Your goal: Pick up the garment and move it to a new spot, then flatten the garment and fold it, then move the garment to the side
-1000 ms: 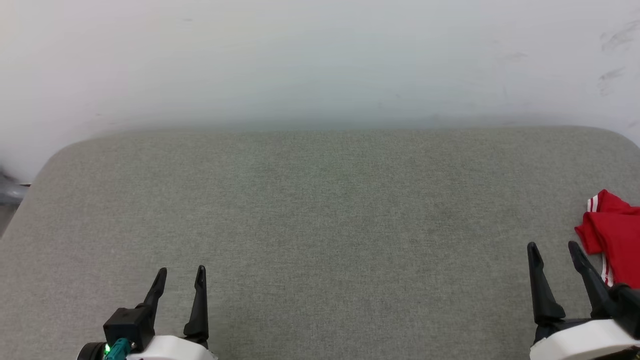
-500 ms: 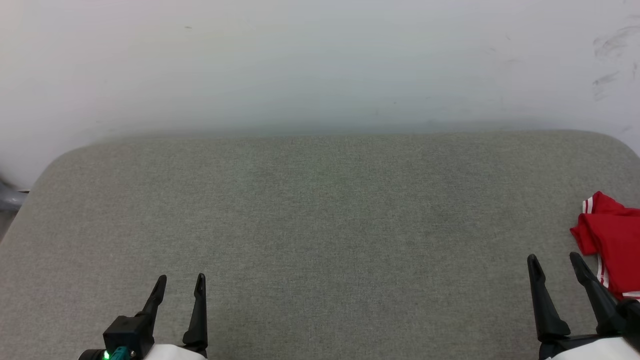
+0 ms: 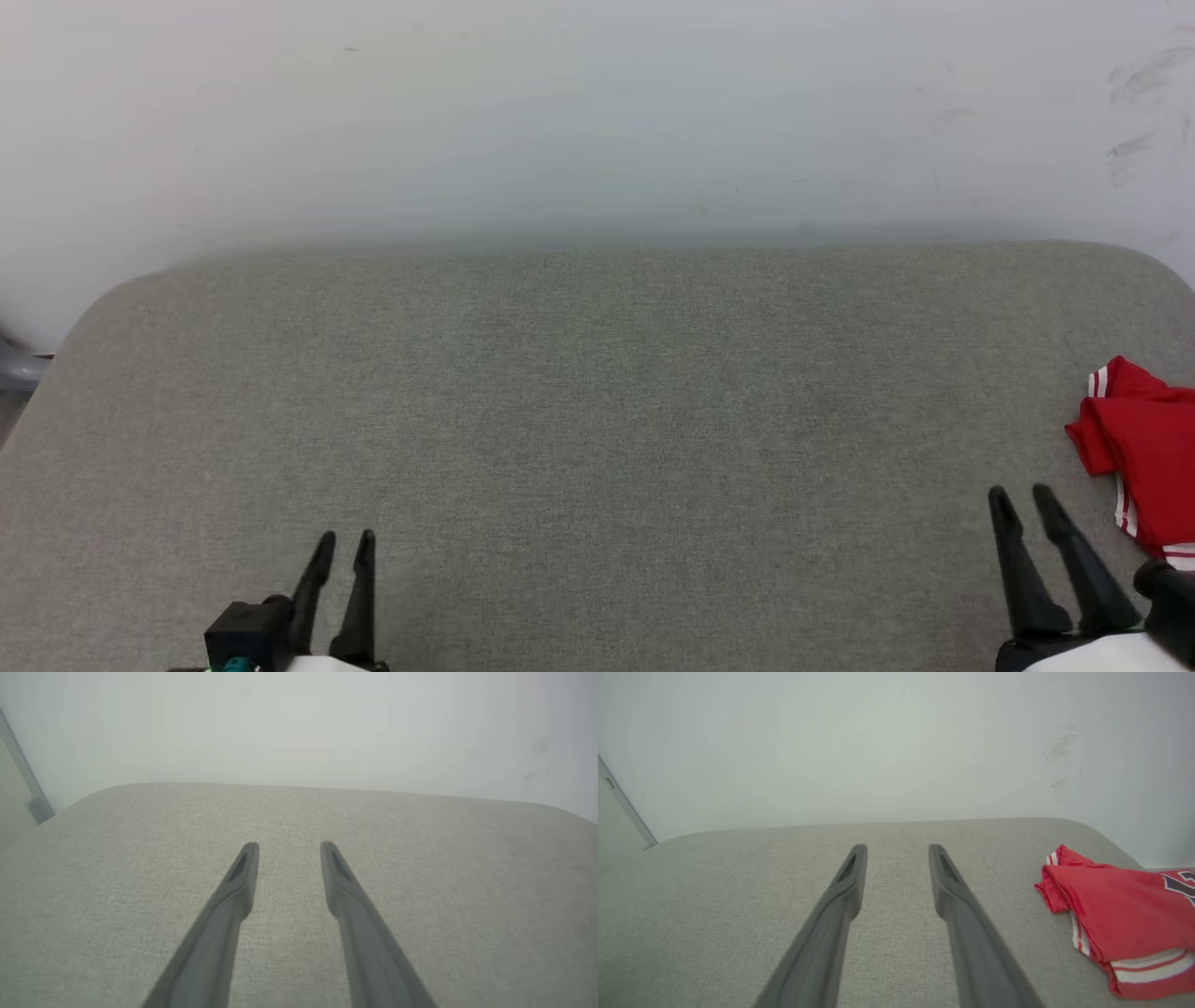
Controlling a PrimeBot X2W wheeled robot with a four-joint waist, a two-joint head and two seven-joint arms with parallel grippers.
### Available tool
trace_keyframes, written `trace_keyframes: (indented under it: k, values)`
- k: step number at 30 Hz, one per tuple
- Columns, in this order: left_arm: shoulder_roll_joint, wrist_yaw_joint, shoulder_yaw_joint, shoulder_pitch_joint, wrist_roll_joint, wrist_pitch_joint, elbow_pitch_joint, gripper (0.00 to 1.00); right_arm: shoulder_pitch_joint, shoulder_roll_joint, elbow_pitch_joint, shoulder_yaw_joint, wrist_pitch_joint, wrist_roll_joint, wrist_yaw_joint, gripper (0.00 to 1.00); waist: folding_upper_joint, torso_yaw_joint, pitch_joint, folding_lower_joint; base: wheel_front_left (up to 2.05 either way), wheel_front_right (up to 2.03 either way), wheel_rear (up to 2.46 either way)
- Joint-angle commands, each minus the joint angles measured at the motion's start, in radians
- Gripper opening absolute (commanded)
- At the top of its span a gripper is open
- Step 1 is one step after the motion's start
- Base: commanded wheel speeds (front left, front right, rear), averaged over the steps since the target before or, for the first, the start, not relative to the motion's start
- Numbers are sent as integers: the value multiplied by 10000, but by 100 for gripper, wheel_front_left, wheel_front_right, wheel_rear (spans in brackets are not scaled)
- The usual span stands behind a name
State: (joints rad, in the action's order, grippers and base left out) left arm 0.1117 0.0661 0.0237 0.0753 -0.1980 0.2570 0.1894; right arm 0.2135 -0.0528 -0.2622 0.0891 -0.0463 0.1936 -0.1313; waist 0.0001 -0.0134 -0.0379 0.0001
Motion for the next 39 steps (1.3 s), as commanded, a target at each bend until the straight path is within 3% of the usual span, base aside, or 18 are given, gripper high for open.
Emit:
trace_keyframes:
  k: [1, 21, 39]
  values:
    - [-7, 1, 2, 30, -20, -13, 72, 0, 11, 2, 74, -13, 5, 26, 0, 0, -1, 0, 1, 0, 0, 0, 0]
    - [-158, 167, -358, -442, -3533, -951, 252, 0, -799, -193, 1343, -217, 49, 3787, 2, 0, -1, 21, 65, 0, 0, 0, 0]
    - [-268, 288, -593, -800, -6046, -1595, 312, 0, -1377, -278, 2209, -279, 18, 6393, 2, 0, -1, 39, 120, 0, 0, 0, 0]
